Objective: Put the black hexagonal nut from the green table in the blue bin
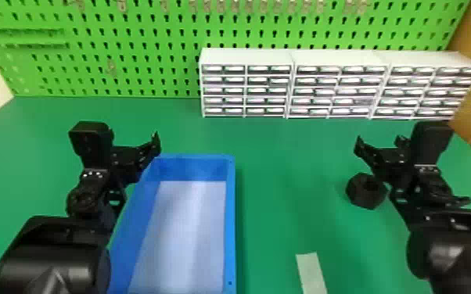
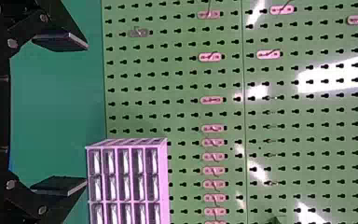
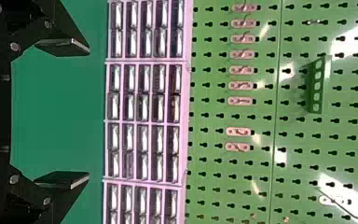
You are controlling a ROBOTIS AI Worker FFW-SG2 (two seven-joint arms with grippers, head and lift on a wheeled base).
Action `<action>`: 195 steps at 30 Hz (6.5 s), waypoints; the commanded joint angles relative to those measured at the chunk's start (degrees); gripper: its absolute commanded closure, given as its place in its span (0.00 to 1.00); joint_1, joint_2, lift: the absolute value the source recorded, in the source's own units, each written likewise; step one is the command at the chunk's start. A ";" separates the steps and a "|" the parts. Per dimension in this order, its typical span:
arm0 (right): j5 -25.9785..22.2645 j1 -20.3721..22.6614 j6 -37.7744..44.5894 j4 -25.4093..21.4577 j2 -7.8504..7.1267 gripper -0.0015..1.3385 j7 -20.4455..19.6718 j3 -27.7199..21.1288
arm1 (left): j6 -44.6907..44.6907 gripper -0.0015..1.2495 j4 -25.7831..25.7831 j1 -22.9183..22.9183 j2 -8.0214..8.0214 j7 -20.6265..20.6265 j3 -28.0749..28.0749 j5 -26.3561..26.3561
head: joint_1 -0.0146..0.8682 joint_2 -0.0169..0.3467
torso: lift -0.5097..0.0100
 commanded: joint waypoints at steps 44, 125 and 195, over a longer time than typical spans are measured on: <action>4.21 -28.03 53.53 17.14 -11.01 0.25 9.99 7.96 | 0.26 0.20 0.00 -0.15 0.00 0.00 -0.49 -0.25 | 0.79 0.19 | 0.80; 20.20 -34.18 46.77 40.96 -6.44 0.79 18.86 8.14 | 0.35 0.20 0.18 -0.15 0.00 0.00 -0.31 -0.69 | 0.79 0.19 | 0.80; -7.39 -35.32 63.90 -13.10 -6.09 0.79 21.59 40.04 | 0.44 0.20 0.09 -0.06 0.09 0.00 0.04 -0.69 | 0.79 0.19 | 0.80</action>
